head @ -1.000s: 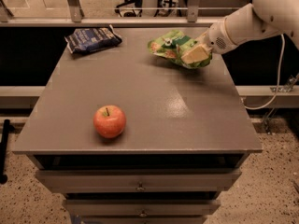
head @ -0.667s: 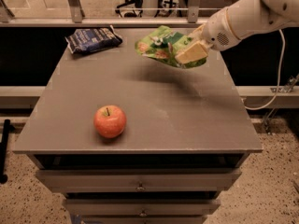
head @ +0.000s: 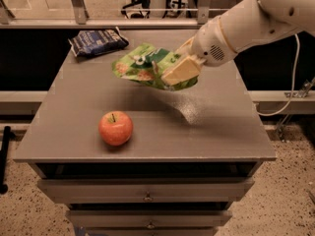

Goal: Move green rice chip bag near apple

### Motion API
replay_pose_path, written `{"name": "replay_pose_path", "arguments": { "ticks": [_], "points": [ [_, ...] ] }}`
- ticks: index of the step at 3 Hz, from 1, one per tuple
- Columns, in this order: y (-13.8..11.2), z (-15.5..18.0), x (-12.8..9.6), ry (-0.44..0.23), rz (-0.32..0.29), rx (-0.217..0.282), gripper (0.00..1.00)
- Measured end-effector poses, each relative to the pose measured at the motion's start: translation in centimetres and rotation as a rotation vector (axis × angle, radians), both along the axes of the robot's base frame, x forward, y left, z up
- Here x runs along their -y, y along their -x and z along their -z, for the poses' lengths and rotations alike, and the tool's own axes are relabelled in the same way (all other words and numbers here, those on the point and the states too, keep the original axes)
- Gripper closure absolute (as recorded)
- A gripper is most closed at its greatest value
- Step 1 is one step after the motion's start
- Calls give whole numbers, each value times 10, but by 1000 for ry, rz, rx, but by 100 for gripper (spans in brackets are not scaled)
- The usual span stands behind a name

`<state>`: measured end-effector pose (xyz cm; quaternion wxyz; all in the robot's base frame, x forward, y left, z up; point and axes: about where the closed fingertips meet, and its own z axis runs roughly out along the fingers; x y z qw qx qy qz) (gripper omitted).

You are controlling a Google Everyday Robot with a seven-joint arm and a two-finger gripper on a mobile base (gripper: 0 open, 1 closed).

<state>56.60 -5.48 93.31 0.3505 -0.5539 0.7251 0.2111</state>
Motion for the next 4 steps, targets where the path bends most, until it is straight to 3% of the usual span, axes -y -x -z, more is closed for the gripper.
{"name": "replay_pose_path", "arguments": {
  "ticks": [1, 2, 4],
  "points": [
    [31, 18, -38, -8, -20, -80, 100],
    [43, 27, -54, -9, -20, -118, 100],
    [43, 48, -69, -7, 15, -133, 100]
  ]
}}
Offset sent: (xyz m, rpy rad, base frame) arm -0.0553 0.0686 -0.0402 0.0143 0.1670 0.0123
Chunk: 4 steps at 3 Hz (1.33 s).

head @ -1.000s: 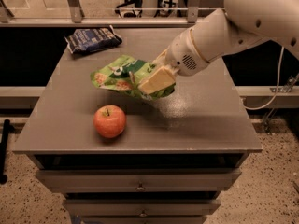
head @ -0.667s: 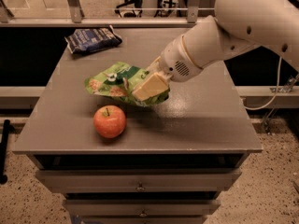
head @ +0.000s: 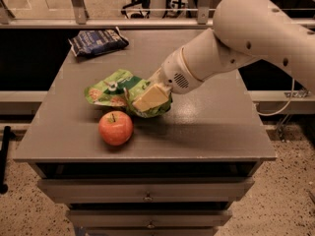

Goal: Move green rice chip bag near apple

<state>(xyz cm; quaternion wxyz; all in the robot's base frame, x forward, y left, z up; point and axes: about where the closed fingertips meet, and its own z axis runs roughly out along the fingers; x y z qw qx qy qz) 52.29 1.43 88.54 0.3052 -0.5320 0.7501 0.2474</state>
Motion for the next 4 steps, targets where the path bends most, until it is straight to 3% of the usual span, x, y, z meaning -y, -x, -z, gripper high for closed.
{"name": "replay_pose_path", "arguments": {
  "ticks": [1, 2, 4],
  "points": [
    [-4, 7, 2, 13, 5, 1, 84],
    [-6, 11, 6, 21, -14, 13, 61],
    [-9, 18, 15, 41, -128, 90, 13]
  ]
}}
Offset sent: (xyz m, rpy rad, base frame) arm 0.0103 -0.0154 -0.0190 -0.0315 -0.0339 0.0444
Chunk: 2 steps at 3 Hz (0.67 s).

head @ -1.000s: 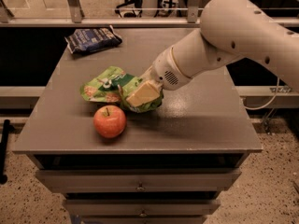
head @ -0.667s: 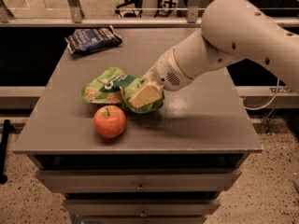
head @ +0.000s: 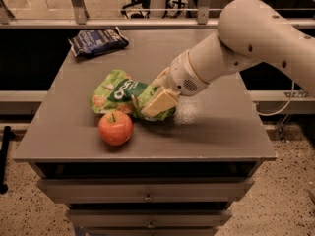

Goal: Move green rice chip bag near apple

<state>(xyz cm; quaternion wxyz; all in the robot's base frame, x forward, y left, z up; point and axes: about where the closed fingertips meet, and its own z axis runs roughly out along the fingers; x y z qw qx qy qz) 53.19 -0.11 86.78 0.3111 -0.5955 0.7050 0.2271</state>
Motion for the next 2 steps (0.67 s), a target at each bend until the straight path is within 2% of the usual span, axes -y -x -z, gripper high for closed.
{"name": "replay_pose_path", "arguments": {
  "ticks": [1, 2],
  "points": [
    [-4, 3, 7, 15, -54, 37, 0],
    [-8, 2, 15, 27, -85, 64, 0]
  ]
}}
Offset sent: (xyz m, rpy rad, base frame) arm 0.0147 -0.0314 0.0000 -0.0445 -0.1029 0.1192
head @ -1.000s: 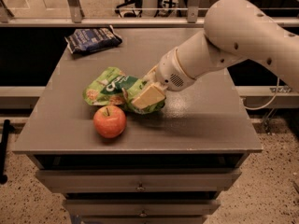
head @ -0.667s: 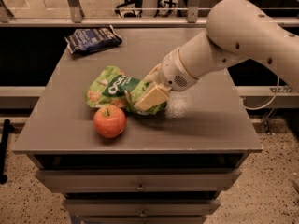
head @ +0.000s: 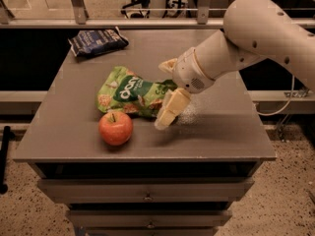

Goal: Move green rice chip bag near apple

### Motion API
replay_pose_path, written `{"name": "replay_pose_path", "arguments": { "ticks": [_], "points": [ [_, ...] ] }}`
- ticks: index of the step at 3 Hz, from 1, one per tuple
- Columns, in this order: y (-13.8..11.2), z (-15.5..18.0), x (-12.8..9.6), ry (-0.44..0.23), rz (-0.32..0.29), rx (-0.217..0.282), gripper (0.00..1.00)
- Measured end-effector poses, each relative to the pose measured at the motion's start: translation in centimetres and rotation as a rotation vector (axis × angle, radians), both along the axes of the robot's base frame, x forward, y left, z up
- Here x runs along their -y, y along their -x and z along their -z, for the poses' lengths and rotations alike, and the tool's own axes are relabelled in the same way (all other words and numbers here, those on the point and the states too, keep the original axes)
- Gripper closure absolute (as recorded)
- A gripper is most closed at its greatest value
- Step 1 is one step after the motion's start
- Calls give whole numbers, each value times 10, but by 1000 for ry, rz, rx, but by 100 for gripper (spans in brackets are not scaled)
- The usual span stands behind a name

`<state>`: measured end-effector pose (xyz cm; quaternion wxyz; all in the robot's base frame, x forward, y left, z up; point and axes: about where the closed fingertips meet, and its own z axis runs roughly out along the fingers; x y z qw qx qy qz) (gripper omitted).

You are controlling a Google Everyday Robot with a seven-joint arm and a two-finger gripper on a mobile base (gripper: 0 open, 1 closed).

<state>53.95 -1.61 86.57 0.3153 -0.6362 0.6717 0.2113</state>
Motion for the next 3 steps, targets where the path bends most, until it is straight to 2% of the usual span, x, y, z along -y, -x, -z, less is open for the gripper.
{"name": "replay_pose_path", "arguments": {
  "ticks": [1, 2, 3],
  "points": [
    [-13, -4, 35, 29, 2, 39, 0],
    [-33, -15, 96, 57, 48, 81, 0],
    [-58, -49, 180, 67, 175, 142, 0]
  ]
}}
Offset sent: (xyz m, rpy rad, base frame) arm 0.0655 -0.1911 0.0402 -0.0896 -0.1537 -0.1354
